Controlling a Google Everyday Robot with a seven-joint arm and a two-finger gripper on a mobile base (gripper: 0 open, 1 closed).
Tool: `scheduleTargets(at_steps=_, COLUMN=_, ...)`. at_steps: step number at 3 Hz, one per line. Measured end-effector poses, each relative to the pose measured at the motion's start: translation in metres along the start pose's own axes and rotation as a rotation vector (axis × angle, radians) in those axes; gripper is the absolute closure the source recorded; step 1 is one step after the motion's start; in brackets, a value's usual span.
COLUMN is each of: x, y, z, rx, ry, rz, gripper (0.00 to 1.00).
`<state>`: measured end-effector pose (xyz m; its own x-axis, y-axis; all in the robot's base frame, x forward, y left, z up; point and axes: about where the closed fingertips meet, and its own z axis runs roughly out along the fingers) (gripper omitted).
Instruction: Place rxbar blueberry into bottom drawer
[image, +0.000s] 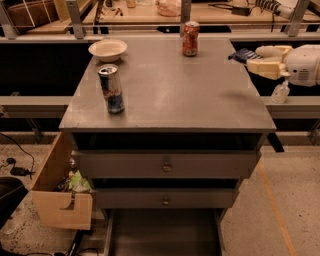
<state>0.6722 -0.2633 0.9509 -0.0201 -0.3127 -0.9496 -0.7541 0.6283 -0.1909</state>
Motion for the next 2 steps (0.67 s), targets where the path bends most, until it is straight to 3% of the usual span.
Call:
scheduleTargets(at_steps=1, x=0.015, y=0.015, z=-0.036, rx=-0.001, ry=-0.013, rz=-0.023, gripper=1.0)
scheduleTargets(at_steps=2, x=0.06, y=0.043, z=-0.077, rx=0.004, ry=-0.029, rz=-0.012, gripper=1.0)
